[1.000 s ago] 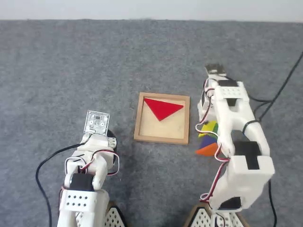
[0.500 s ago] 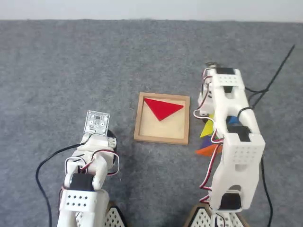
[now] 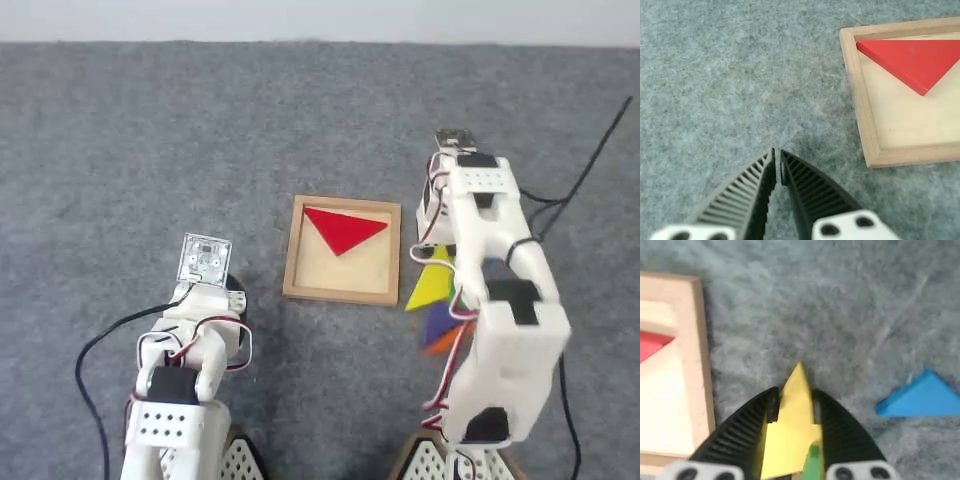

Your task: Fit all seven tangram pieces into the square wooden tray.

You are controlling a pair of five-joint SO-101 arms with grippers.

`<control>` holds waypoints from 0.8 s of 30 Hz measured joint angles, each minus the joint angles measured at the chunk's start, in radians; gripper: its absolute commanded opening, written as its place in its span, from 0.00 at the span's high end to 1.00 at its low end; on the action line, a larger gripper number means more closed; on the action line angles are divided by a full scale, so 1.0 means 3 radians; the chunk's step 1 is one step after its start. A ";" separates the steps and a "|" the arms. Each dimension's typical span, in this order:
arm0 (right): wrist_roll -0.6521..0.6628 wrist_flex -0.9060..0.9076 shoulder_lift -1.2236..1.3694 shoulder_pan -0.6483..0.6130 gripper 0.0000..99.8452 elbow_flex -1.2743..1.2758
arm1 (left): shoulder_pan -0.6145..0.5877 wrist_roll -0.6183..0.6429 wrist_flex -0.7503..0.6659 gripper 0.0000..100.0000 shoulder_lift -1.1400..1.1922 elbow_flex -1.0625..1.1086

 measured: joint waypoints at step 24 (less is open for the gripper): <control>0.0583 -0.0046 -0.1596 -0.0777 0.80 0.1887 | 0.0000 0.0000 0.0000 0.98 0.0000 0.0000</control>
